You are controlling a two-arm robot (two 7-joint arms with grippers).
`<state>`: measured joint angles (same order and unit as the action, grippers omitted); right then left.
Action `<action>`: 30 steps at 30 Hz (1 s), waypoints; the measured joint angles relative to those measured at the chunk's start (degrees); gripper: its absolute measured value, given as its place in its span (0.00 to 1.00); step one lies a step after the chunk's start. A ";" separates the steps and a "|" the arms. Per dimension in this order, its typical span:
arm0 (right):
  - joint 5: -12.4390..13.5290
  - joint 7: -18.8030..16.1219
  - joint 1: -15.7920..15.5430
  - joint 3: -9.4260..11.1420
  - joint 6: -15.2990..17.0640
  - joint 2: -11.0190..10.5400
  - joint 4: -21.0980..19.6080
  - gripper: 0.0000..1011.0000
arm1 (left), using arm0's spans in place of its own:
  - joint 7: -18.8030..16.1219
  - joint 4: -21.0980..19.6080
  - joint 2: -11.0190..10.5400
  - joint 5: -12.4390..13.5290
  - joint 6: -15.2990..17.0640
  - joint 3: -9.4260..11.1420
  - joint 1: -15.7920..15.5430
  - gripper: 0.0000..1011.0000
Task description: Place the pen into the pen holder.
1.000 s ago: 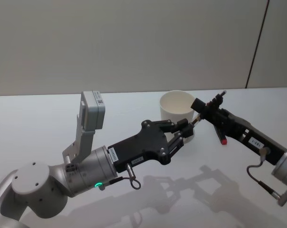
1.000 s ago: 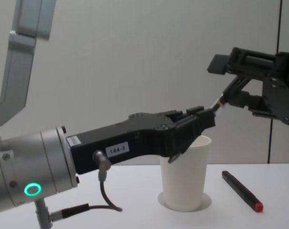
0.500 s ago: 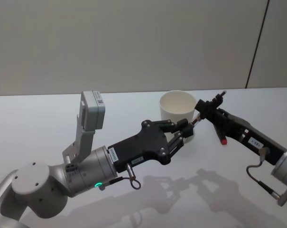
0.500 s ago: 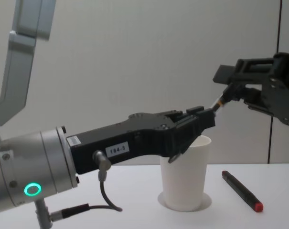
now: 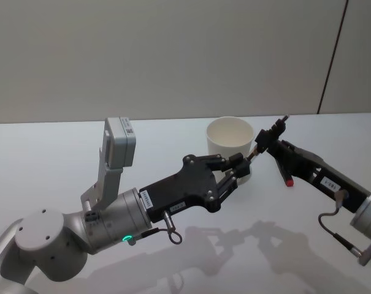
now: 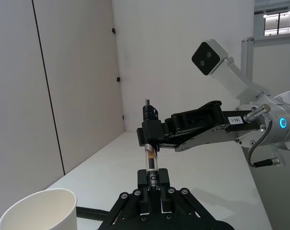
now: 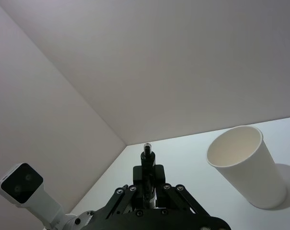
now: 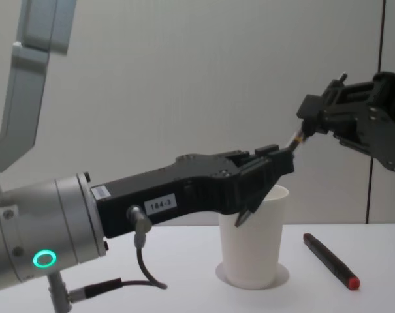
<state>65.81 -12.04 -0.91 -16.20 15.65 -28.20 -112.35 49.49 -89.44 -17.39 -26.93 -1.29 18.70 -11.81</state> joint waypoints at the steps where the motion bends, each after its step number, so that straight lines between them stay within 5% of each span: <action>1: 0.00 0.00 0.00 0.00 0.00 0.00 0.00 0.13 | 0.00 0.00 0.00 0.00 0.00 0.00 0.00 0.14; 11: 0.02 -0.03 0.00 -0.01 0.00 0.00 -0.02 0.13 | -0.01 0.00 0.00 0.03 0.00 0.00 0.00 0.16; 30: 0.01 -0.02 0.00 0.00 0.00 0.00 -0.01 0.13 | -0.01 0.00 0.00 0.01 0.00 0.00 0.00 0.76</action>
<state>65.82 -12.06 -0.91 -16.20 15.64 -28.20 -112.36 49.48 -89.44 -17.39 -26.93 -1.29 18.70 -11.81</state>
